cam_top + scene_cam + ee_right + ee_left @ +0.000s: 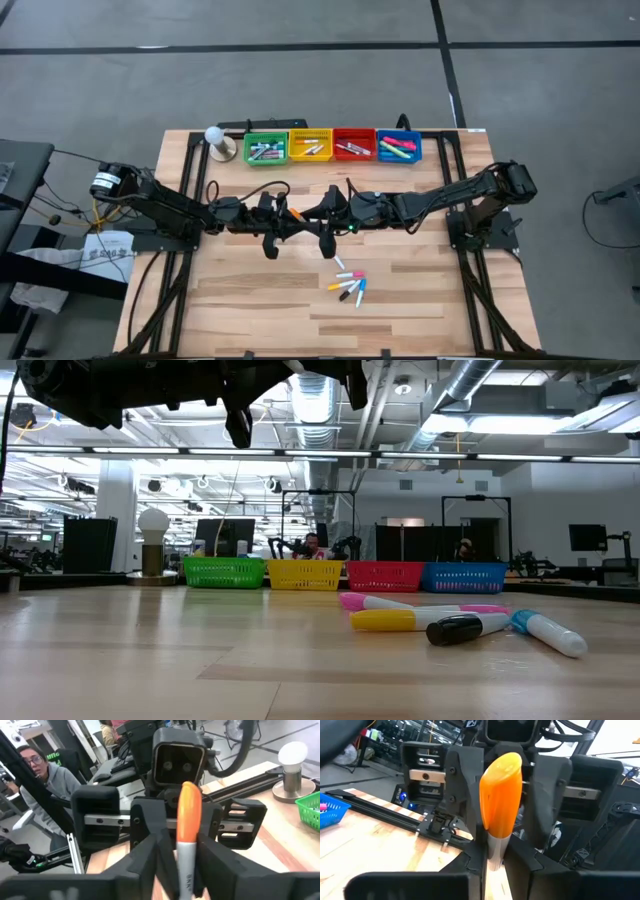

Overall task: Pick & Place Markers
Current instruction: Put the orange highlighter pen into the yellow basket

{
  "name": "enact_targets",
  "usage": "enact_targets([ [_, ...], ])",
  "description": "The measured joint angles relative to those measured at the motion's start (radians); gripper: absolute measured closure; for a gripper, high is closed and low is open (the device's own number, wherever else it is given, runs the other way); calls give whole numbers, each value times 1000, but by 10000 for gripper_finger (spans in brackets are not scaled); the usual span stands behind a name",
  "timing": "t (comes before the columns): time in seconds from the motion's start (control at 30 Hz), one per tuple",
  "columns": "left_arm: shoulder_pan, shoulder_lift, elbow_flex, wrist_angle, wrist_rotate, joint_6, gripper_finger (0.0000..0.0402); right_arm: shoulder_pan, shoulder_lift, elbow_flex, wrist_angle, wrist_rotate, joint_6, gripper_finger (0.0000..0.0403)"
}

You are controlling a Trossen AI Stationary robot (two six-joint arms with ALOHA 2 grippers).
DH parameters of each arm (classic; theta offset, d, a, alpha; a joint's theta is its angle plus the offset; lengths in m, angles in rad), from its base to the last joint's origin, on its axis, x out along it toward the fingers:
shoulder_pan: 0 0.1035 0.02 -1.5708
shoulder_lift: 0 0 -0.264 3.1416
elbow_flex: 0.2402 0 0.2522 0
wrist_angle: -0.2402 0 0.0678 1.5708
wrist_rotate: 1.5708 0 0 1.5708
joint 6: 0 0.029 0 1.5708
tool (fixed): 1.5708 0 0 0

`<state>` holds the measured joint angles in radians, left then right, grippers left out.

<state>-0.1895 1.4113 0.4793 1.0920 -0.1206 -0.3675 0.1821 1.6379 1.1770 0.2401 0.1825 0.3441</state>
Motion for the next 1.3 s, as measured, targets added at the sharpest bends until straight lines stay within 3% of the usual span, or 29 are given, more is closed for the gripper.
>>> enact_targets([
  [0.27,0,0,0,-2,2,-3,356,-2,-6,0,0,-1,-2,186],
  [0.4,0,0,0,-4,6,-9,357,-9,-49,-2,2,-1,11,160],
  [0.73,1,0,0,-4,11,-58,355,-21,-198,-1,-40,12,-68,155],
  [0.9,24,0,0,-11,50,-61,357,-40,-260,-1,-205,89,-86,155],
  [1.3,237,0,0,-14,161,-68,354,-142,-309,-1,-676,83,-109,155],
])
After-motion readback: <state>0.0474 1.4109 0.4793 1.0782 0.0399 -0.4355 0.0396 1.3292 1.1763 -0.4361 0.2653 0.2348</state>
